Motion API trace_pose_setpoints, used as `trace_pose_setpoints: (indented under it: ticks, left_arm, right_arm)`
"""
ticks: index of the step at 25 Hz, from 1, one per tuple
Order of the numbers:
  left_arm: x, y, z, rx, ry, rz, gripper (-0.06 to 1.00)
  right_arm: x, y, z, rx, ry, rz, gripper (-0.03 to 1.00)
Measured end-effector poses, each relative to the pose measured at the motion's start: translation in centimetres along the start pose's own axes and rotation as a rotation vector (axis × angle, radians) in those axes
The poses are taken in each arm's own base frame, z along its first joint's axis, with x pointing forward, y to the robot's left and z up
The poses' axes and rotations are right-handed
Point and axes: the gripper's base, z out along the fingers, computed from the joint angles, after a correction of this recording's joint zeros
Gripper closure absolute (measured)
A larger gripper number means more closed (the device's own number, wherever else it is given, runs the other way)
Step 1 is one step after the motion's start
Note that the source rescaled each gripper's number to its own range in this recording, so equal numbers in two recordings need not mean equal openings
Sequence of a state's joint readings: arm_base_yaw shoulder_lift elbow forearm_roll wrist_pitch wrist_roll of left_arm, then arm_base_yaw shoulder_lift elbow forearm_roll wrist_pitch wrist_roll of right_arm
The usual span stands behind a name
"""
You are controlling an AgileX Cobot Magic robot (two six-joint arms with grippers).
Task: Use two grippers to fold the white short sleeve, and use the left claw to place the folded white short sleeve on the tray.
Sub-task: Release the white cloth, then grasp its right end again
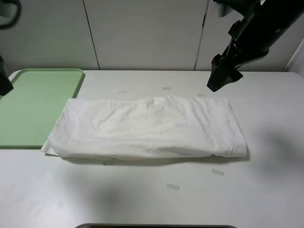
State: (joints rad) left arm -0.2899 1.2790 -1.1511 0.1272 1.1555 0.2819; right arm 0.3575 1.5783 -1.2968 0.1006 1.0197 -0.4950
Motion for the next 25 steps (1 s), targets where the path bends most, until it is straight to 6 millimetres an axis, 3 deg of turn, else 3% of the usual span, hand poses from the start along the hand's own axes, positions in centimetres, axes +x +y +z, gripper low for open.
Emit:
trace_pose_setpoints:
  ticks: [2, 5, 11, 14, 21, 25]
  left_arm:
    - [2.3, -0.3, -3.3, -0.043, -0.1, -0.036, -0.05]
    - [4.8, -0.9, -6.3, -0.077, -0.223, -0.067, -0.05]
    - [11.0, -2.8, -9.1, -0.097, -0.41, -0.108, -0.05]
    - [14.3, -4.4, -8.4, -0.052, -0.477, -0.113, -0.05]
    - [18.3, -6.7, -6.2, 0.009, -0.548, -0.115, -0.05]
    - [21.4, -8.7, -2.0, 0.098, -0.575, -0.138, -0.05]
  right_arm:
    - [0.0, 0.3, -0.4, -0.022, -0.012, 0.03, -0.03]
    - [0.0, 0.5, -0.5, -0.039, -0.012, 0.062, -0.03]
    - [0.2, 0.6, -0.5, -0.054, 0.004, 0.098, -0.03]
    - [0.1, 0.7, -0.5, -0.062, 0.0, 0.116, -0.03]
    - [0.0, 0.9, -0.5, -0.09, -0.012, 0.165, -0.03]
    - [0.0, 0.9, -0.5, -0.092, -0.011, 0.195, -0.03]
